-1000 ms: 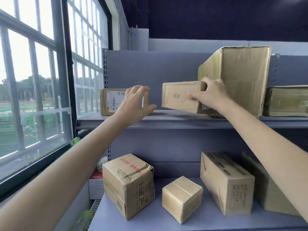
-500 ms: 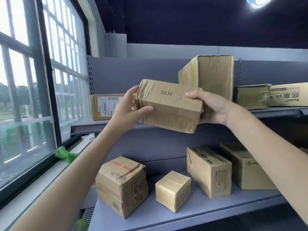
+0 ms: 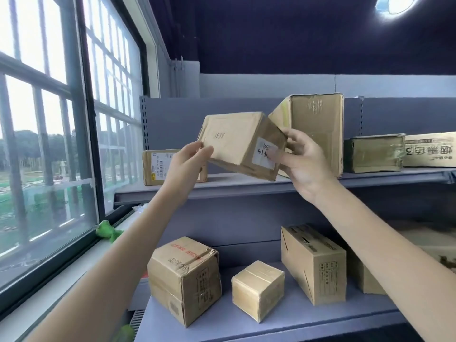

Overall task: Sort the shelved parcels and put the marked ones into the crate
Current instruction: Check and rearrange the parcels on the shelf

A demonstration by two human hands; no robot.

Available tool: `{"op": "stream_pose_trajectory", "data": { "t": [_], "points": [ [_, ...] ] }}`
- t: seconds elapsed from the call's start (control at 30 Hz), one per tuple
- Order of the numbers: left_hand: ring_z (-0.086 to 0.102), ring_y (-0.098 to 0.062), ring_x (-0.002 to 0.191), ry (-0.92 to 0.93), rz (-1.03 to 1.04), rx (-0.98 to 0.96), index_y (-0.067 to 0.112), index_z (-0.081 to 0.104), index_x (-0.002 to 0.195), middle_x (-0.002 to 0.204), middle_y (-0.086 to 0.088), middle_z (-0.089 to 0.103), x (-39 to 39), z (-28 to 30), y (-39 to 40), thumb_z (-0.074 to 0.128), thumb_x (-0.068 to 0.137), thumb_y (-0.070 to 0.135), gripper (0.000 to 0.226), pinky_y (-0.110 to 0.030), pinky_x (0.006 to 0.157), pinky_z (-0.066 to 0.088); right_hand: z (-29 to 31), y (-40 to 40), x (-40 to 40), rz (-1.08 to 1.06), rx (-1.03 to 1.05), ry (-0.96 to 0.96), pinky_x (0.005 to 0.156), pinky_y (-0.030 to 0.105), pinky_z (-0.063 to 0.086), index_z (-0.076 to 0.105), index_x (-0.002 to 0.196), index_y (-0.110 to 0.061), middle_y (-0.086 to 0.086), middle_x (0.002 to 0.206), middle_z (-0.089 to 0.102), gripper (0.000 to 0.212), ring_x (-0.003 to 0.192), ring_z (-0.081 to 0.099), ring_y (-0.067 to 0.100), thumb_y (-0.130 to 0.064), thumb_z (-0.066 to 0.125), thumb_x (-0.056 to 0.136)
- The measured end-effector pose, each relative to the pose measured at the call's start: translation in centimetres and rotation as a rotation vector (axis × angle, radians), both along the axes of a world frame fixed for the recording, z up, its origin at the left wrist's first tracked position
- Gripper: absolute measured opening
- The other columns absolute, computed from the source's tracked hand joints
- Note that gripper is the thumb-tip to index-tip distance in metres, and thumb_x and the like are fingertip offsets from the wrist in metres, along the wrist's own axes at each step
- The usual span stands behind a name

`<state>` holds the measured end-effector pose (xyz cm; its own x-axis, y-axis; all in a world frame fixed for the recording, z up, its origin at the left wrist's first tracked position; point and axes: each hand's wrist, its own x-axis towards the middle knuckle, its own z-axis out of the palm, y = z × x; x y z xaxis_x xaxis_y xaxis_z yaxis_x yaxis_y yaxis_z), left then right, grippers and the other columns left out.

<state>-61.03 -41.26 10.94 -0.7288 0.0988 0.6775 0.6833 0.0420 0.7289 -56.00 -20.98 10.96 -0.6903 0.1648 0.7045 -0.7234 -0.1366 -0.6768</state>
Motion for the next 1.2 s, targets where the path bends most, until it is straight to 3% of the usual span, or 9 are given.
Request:
{"op": "stream_pose_trajectory", "data": {
  "t": [0.07,0.17,0.3,0.47,0.57,0.6,0.73,0.93,1.2],
  "points": [
    [0.047,0.0,0.078,-0.069,-0.115,-0.015,0.033,0.053,0.079,0.084,0.017,0.051,1.0,-0.2,0.9,0.05,0.091,0.041,0.014,-0.037,0.097,0.037,-0.5,-0.5,0.0,-0.061,0.038,0.085,0.077,0.029,0.054,0.059,0.102,-0.023,-0.003,0.1,0.062,0.048,0.096,0.06,0.011,0.007,0.073,0.067],
    [0.058,-0.001,0.09,-0.197,-0.274,-0.048,0.038,0.059,0.096,0.096,0.019,0.065,1.8,-0.6,2.2,0.032,0.093,0.054,0.032,-0.04,0.097,0.046,-2.0,-1.5,0.2,-0.317,0.314,0.288,0.09,0.019,0.049,0.061,0.11,-0.018,-0.006,0.114,0.06,0.05,0.105,0.059,0.002,0.01,0.071,0.07],
    [0.067,-0.016,0.081,-0.258,-0.305,0.041,0.023,0.057,0.113,0.098,0.0,0.07,1.9,-0.8,2.7,0.048,0.092,0.04,0.029,-0.037,0.073,0.056,-3.7,-1.7,-0.3,-0.455,0.501,0.387,0.101,0.035,0.045,0.062,0.112,-0.02,-0.004,0.125,0.053,0.043,0.122,0.05,0.019,0.002,0.063,0.075],
    [0.065,-0.013,0.062,-0.284,-0.298,0.2,0.014,0.057,0.1,0.084,-0.003,0.067,1.1,-1.9,2.2,0.056,0.09,0.016,0.01,-0.026,0.052,0.054,-4.0,-1.3,0.0,-0.217,0.376,0.081,0.095,0.014,0.038,0.037,0.135,-0.029,-0.013,0.128,0.048,0.062,0.119,0.045,0.0,-0.024,0.068,0.082],
    [0.066,-0.012,0.061,-0.295,-0.409,0.301,0.015,0.058,0.096,0.078,0.0,0.07,0.8,-2.6,2.4,0.052,0.092,0.016,0.007,-0.025,0.052,0.054,-3.8,-1.1,-0.6,-0.01,0.233,-0.316,0.108,0.033,0.028,0.02,0.146,-0.025,-0.008,0.142,0.039,0.109,0.128,0.038,0.009,-0.057,0.069,0.054],
    [0.067,-0.012,0.063,-0.298,-0.442,0.308,0.015,0.058,0.098,0.078,0.0,0.07,0.6,-2.9,2.4,0.05,0.093,0.016,0.01,-0.025,0.054,0.055,-3.9,-0.8,-1.0,0.119,0.142,-0.4,0.108,0.04,0.031,0.028,0.143,-0.021,-0.004,0.136,0.049,0.105,0.124,0.047,0.014,-0.056,0.07,0.053],
    [0.067,-0.017,0.076,-0.299,-0.372,0.22,0.01,0.051,0.124,0.103,-0.009,0.068,0.2,-4.3,2.6,0.053,0.091,0.006,0.034,-0.034,0.068,0.057,-4.5,-0.5,-1.6,0.35,-0.039,-0.375,0.074,0.037,0.057,0.057,0.11,-0.012,0.003,0.095,0.07,0.024,0.086,0.068,0.019,-0.01,0.056,0.086],
    [0.068,-0.005,0.087,-0.156,-0.269,0.007,0.018,0.059,0.116,0.098,0.009,0.072,0.5,-4.6,3.1,0.053,0.089,0.044,0.038,-0.021,0.068,0.052,-5.0,-1.4,-1.9,0.13,0.05,-0.254,0.09,0.039,0.05,0.051,0.108,-0.014,0.005,0.112,0.063,0.029,0.108,0.06,0.023,0.003,0.056,0.086],
    [0.07,-0.018,0.09,-0.121,-0.348,0.098,0.016,0.065,0.099,0.095,0.0,0.075,0.1,-4.7,3.2,0.06,0.083,0.015,0.017,-0.029,0.079,0.057,-5.1,-1.2,-1.9,0.022,0.189,-0.136,0.096,0.032,0.048,0.047,0.126,-0.028,-0.002,0.123,0.061,0.05,0.115,0.057,0.014,-0.011,0.065,0.083]
  ]
}}
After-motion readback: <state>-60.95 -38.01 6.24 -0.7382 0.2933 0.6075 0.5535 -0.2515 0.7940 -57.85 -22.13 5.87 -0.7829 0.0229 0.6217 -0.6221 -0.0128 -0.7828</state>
